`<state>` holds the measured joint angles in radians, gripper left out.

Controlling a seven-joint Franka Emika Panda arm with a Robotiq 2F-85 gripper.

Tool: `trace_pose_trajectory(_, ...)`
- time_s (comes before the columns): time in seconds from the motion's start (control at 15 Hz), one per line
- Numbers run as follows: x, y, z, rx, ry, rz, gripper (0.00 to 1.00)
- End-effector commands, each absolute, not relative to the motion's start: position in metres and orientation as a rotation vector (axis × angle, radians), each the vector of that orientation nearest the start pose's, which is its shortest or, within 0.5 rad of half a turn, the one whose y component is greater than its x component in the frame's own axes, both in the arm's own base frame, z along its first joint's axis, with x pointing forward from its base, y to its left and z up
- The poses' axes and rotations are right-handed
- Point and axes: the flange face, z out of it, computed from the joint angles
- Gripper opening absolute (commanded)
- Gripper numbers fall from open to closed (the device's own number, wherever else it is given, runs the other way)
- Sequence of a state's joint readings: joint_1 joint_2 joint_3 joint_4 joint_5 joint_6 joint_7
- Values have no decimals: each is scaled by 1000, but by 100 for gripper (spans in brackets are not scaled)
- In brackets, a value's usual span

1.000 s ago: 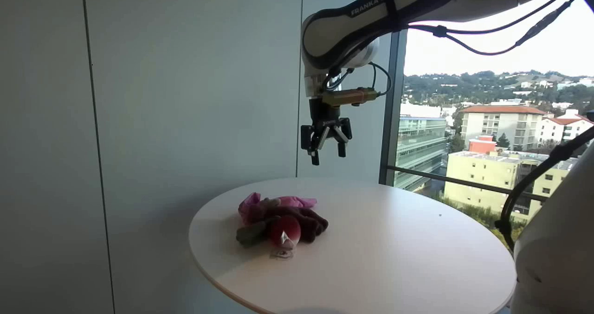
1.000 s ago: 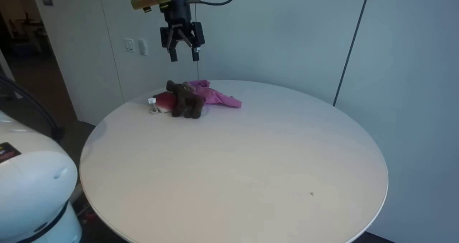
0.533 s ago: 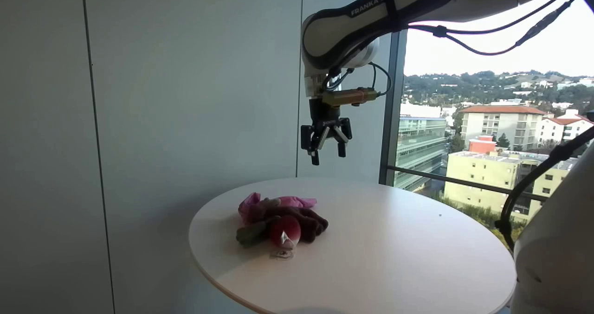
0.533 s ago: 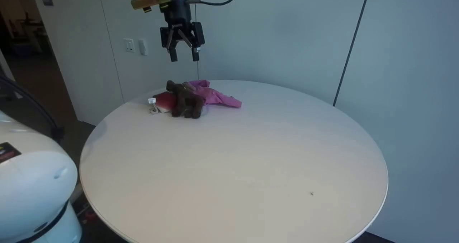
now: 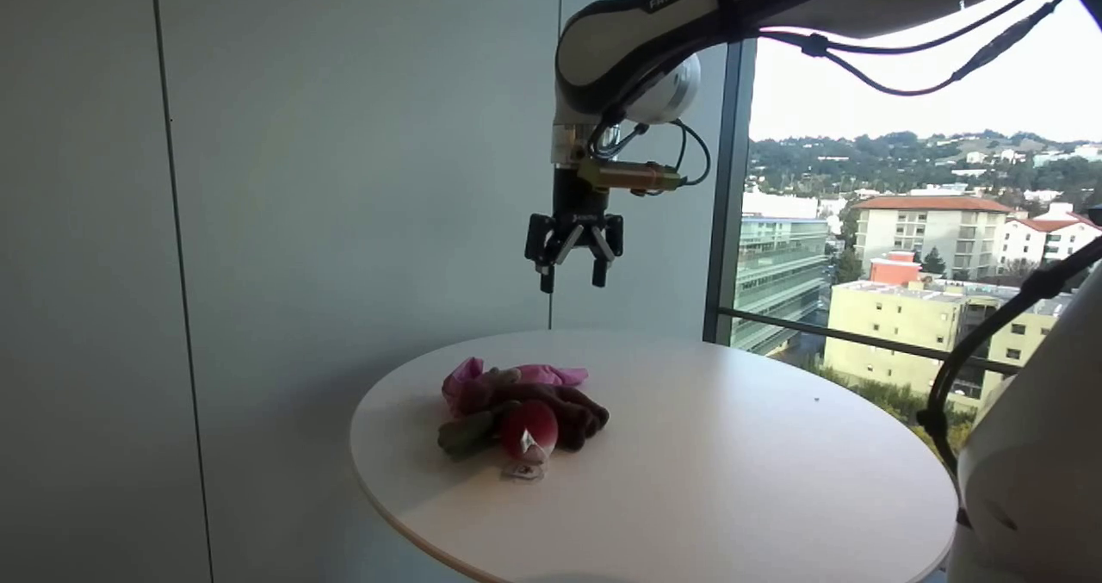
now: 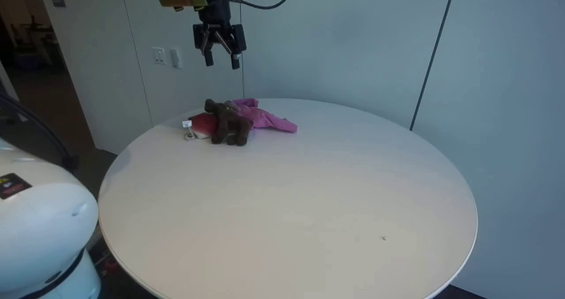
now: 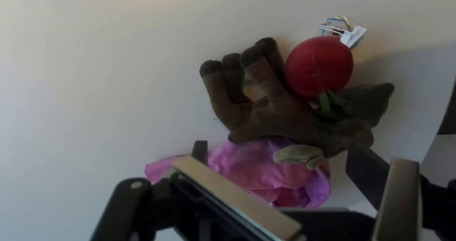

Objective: Pile the objects, which are on the table, on the right

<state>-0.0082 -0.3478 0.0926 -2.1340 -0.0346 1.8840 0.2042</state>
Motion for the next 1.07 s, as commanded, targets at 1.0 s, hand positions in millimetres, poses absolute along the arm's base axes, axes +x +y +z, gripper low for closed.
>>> trace_pose_trajectory(1.0, 429, 131, 403, -3139, -84, -443, 100)
